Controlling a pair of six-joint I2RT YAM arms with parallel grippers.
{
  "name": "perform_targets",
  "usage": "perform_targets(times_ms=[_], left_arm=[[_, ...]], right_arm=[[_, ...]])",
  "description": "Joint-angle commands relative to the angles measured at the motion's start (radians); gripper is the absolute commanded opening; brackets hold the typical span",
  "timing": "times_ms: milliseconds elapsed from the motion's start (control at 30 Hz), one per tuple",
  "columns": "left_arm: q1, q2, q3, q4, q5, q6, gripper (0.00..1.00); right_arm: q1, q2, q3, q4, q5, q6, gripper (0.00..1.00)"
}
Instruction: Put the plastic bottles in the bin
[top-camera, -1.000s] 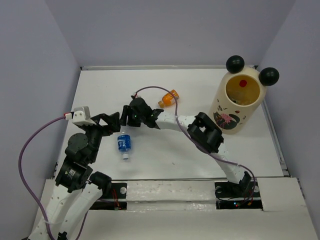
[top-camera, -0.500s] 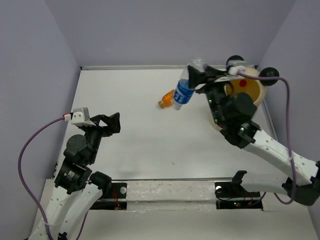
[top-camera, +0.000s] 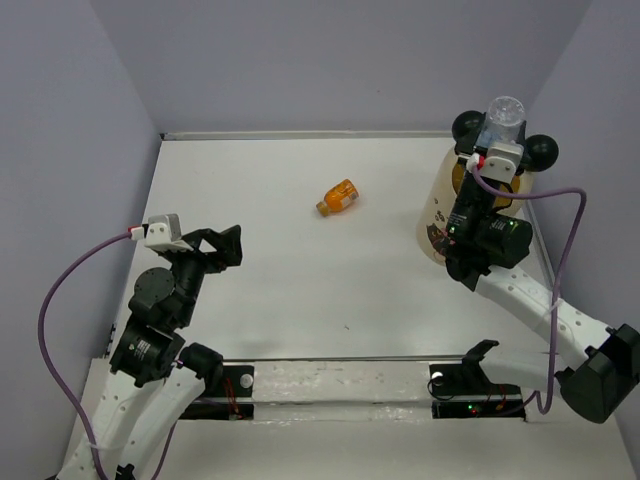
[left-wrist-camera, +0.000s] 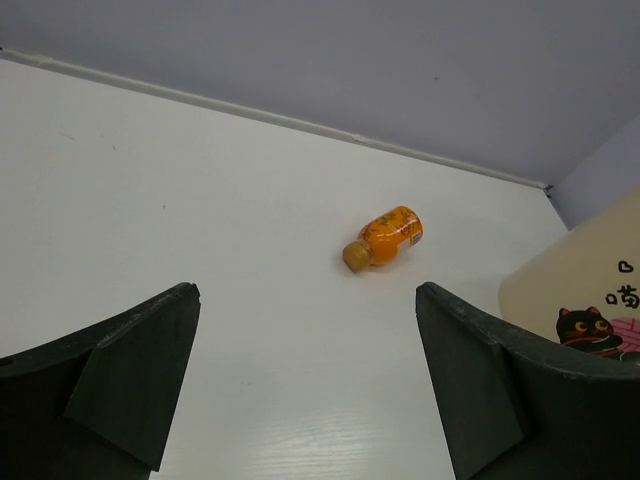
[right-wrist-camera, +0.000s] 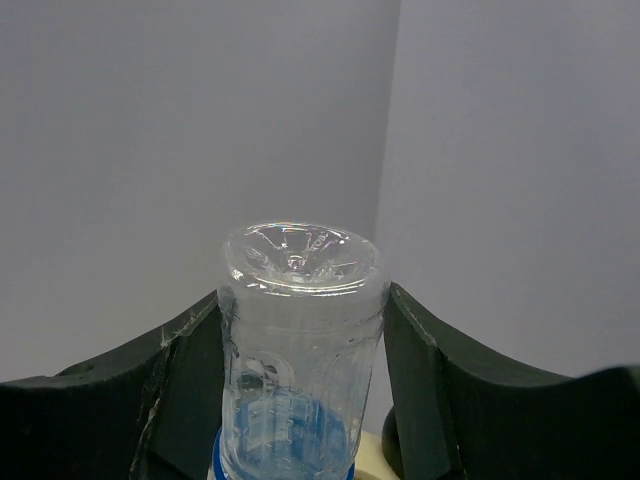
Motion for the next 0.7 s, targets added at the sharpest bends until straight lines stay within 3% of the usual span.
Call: perform_targets(times_ms=[0,300,567,667], left_arm=[[-0.004,0.012,0.031,0.046,0.015,0.014,0.99],[-0.012,0.004,0.031,0.043,0.012,0.017,0.99],[-0.016,-0.001,0.031,0.041,0.009,0.017,0.99],[-0.016,-0.004,0.031,0.04,0.007,0.02,0.99]], right_arm=[[-0.077,-0.006,-0.041,0.187,-0.022,-0.038,0.33],[-0.214,0.03,-0.107,0.063,-0.015,0.195,0.33],[-0.223,0.029,-0.22,0.0,0.026,0.356,0.33],[-0.223,0.029,-0.248,-0.02,0.044,0.401,0.4]])
